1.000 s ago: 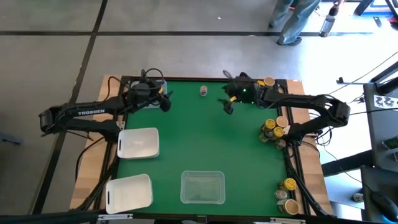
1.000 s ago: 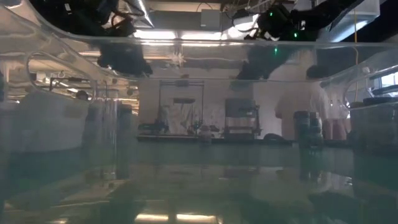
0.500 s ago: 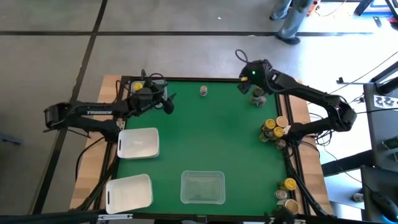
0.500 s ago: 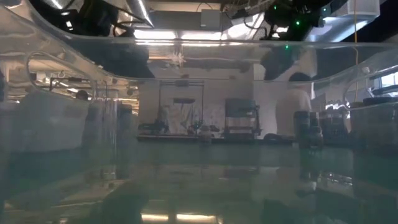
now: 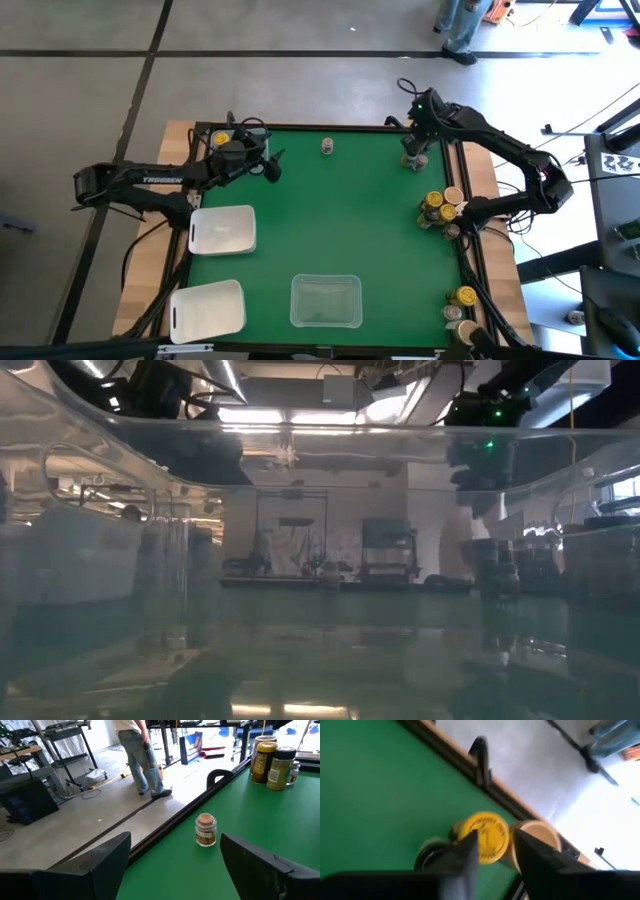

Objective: Sort spices by type
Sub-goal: Put the yellow spice bottle into the top transparent bin

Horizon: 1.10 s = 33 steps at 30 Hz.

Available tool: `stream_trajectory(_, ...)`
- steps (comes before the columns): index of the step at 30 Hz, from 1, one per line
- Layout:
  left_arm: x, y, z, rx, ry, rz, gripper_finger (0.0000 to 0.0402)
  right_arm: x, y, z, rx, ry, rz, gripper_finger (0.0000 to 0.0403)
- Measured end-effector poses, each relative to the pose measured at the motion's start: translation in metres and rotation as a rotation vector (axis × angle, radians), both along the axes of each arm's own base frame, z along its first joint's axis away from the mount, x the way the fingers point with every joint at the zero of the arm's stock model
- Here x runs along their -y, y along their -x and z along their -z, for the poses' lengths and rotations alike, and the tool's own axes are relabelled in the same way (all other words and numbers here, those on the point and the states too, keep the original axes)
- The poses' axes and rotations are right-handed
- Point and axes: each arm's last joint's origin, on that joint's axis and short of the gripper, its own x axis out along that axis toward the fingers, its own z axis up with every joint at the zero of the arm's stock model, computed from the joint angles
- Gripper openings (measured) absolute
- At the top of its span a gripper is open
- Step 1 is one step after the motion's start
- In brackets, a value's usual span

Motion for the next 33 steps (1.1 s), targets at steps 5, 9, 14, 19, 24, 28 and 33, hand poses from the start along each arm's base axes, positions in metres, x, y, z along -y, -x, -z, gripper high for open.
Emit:
stream_trajectory(5, 0.0, 0.0, 0.0, -0.001, 0.0, 0.0, 0.0306, -0.001, 0.001, 0.002, -0.021, -0.011, 0.0, 0.0016)
stream_trajectory(9, 0.0, 0.0, 0.0, -0.001, 0.0, 0.0, 0.0306, -0.003, 0.003, 0.012, -0.039, -0.026, 0.002, 0.0017)
stream_trajectory(14, 0.0, 0.0, 0.0, -0.001, -0.001, 0.0, 0.0306, -0.003, 0.003, 0.021, -0.046, -0.018, 0.004, 0.0008)
stream_trajectory(19, 0.0, 0.0, 0.0, -0.001, 0.0, 0.001, 0.0306, 0.0, 0.002, 0.025, -0.023, -0.041, -0.005, 0.0008)
stream_trajectory(24, 0.0, 0.0, 0.0, -0.002, 0.0, 0.001, 0.0306, 0.008, 0.008, 0.034, -0.032, -0.107, 0.025, 0.0004)
stream_trajectory(28, 0.0, 0.0, 0.0, -0.002, 0.0, 0.001, 0.0306, 0.012, 0.011, 0.035, -0.01, -0.109, 0.038, 0.0006)
stream_trajectory(33, 0.0, 0.0, 0.0, -0.002, 0.0, 0.001, 0.0306, 0.013, 0.01, 0.034, -0.008, -0.102, 0.034, 0.0004)
